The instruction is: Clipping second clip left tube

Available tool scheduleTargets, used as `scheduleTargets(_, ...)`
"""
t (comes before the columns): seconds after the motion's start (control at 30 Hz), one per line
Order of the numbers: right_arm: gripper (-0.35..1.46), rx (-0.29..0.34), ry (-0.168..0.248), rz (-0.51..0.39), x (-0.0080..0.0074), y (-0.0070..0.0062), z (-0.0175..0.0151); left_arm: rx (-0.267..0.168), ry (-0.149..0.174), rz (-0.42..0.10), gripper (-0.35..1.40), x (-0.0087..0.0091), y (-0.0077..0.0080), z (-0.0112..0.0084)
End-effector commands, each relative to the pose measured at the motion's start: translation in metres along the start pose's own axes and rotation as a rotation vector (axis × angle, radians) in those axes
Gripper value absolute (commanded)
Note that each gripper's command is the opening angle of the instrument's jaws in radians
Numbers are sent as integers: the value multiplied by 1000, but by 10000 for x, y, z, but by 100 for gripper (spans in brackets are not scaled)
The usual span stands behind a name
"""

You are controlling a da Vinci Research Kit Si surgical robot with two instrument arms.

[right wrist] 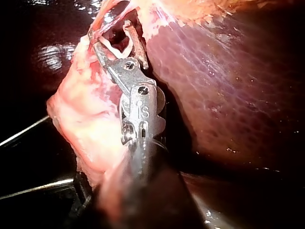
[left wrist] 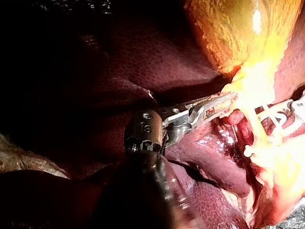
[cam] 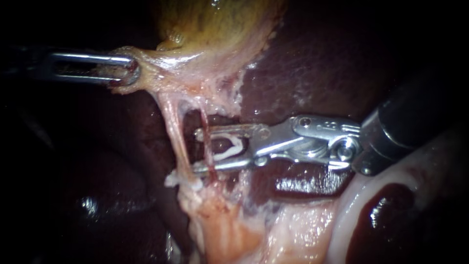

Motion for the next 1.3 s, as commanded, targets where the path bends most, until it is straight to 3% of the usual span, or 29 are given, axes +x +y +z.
scheduleTargets(0.03,46,-3,-5,-8,0,0,-4,-1,0,0,-35,0,0,0)
scheduleTargets(0.17,47,-15,-33,-30,-3,3,-21,-1,-1,0,-35,0,0,-1)
scheduleTargets(0.3,47,-12,-33,-28,-5,3,-36,-1,-1,0,-35,0,0,-2)
scheduleTargets(0.53,48,22,-37,-28,-3,-8,-47,-1,-1,0,-35,0,0,-2)
scheduleTargets(0.93,48,129,55,75,28,-45,-26,-1,-1,0,-35,0,0,-2)
scheduleTargets(1.1,48,135,55,110,30,-43,-15,-1,-1,0,-35,0,0,-2)
scheduleTargets(1.3,48,125,51,146,19,-30,2,-1,-1,0,-35,0,0,-2)
